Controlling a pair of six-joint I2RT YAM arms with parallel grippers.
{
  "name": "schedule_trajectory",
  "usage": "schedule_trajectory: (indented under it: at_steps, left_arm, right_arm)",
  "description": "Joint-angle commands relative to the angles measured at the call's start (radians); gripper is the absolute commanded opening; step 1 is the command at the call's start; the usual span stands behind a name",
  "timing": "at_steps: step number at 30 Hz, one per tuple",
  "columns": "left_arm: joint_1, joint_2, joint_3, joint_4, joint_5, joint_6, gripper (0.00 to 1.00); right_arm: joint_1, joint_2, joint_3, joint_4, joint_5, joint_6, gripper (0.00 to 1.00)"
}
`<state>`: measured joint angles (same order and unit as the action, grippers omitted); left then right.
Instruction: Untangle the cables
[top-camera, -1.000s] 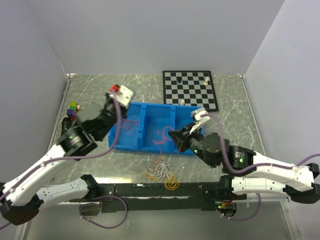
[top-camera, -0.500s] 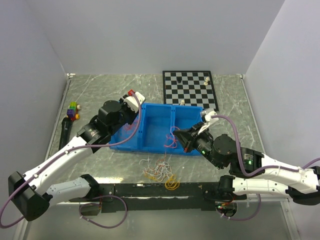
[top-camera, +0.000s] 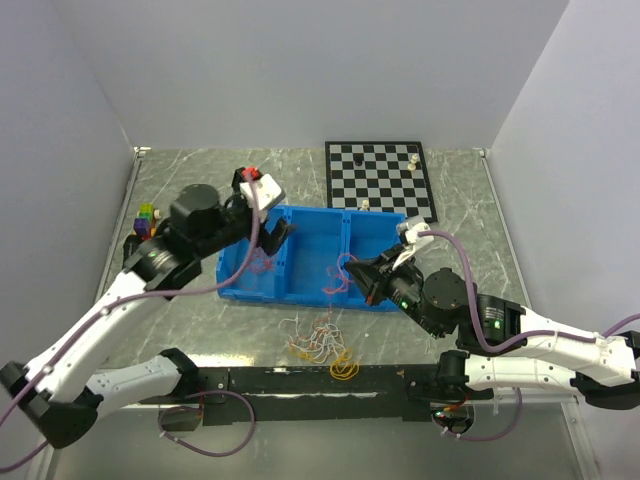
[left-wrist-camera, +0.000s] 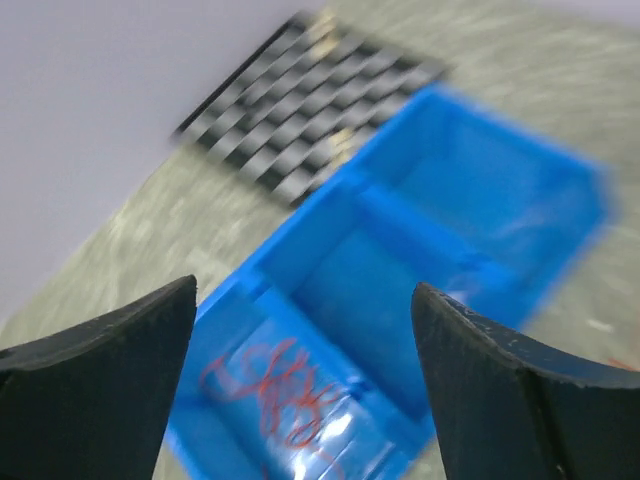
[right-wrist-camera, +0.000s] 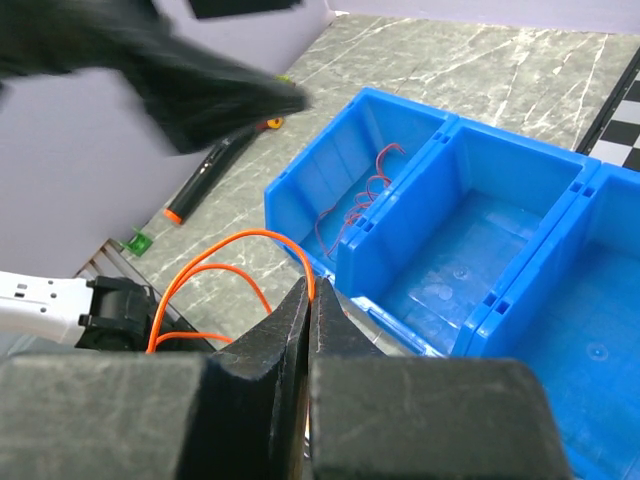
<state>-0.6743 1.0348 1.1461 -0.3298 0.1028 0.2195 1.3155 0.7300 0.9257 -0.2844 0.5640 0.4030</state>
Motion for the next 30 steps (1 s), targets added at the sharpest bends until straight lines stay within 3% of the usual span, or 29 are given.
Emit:
schedule_trajectory:
  at_steps: [1, 4, 9, 20, 23, 25, 27, 28, 30]
  left_arm:
    - [0.001, -0.145, -0.011, -0.169, 0.527, 0.039, 0.97]
    - [-0.008, -0.234, -0.153, -0.097, 0.711, 0.012, 0.99]
    - [-0.036, -0.197, -0.221, -0.005, 0.764, -0.012, 0.99]
    - [-0.057, -0.084, -0.287, 0.322, 0.661, -0.153, 0.96]
    - [-0.057, -0.087, -0.263, 0.322, 0.728, -0.201, 0.74]
    - [-0.057, -0.102, -0.255, 0.298, 0.799, -0.212, 0.48]
    - [-0.056, -0.111, -0.246, 0.246, 0.815, -0.197, 0.11]
    - [-0.056, -0.116, -0.244, 0.227, 0.795, -0.187, 0.01]
    - [-0.051, -0.12, -0.23, 0.206, 0.776, -0.183, 0.01]
  right_arm:
    - [0.007, 0.012, 0.039, 0.047, 0.011, -0.026, 0.0]
    - [0.007, 0.035, 0.064, 0.068, -0.009, -0.041, 0.0]
    - [0.007, 0.063, 0.091, 0.123, -0.065, -0.039, 0.0]
    - [0.008, 0.12, 0.173, 0.197, -0.187, -0.047, 0.0]
    - [0.008, 0.118, 0.164, 0.206, -0.185, -0.046, 0.0]
    - [0.008, 0.117, 0.151, 0.205, -0.174, -0.046, 0.0]
    - [0.008, 0.114, 0.141, 0.209, -0.168, -0.046, 0.0]
    - [0.008, 0.111, 0.136, 0.209, -0.162, -0.044, 0.0]
    - [0.007, 0.105, 0.125, 0.203, -0.15, -0.04, 0.0]
